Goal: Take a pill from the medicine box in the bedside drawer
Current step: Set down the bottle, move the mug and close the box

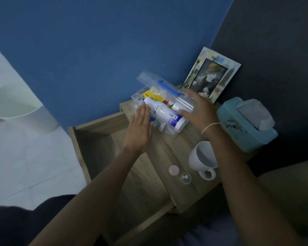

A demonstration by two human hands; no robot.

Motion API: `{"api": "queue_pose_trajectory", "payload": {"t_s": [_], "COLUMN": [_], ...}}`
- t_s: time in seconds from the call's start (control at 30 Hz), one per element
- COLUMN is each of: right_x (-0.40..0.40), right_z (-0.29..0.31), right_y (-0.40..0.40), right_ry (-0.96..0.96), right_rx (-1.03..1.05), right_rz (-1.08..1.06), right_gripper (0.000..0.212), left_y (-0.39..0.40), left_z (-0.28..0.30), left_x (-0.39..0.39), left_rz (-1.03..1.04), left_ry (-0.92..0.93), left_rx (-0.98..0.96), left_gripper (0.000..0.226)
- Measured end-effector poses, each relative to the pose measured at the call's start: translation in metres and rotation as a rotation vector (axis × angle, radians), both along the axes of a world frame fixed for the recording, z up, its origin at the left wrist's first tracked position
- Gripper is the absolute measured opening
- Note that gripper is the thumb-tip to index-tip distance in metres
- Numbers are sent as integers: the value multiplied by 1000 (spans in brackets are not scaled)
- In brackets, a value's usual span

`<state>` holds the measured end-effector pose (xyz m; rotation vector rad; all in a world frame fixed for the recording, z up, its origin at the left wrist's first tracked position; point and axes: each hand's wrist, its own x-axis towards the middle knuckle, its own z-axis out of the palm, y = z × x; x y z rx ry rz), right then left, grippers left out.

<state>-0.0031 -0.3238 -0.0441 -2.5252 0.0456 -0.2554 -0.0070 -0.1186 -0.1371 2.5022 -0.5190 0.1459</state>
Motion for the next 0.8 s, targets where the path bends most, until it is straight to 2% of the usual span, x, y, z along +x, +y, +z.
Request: {"api": "queue_pose_trajectory", "payload": {"t_s": [0.07,0.17,0.43,0.53,0.6,0.67,0.8], "right_x": [-7,-14,-15,-13,-10,-8,-9], "right_z": [-13,-30,-39,-36,-34,-31,-30], "right_y": [10,19,21,20,19,18,14], "right_ry": [28,9,54,101,182,258,276], "right_rx": [-156,-296,-215,-273,-305,-241,-185], "right_rz": [28,38,78,96,132,159,158], "right_gripper": [74,70,65,64,67,70,73], "left_y": [7,14,18,15,16,16,18], "left_z": [-1,1,13,16,13,9,1], "left_x": [1,2,26,39,39,35,31], "left_rz": [61,79,-70,-98,-99,-94,-107], "left_ry": [8,7,-34,-12,-1,-8,37], "left_rx": [-13,-1,145,209,207,206,191], "left_gripper": [56,56,59,60,61,62,61]}}
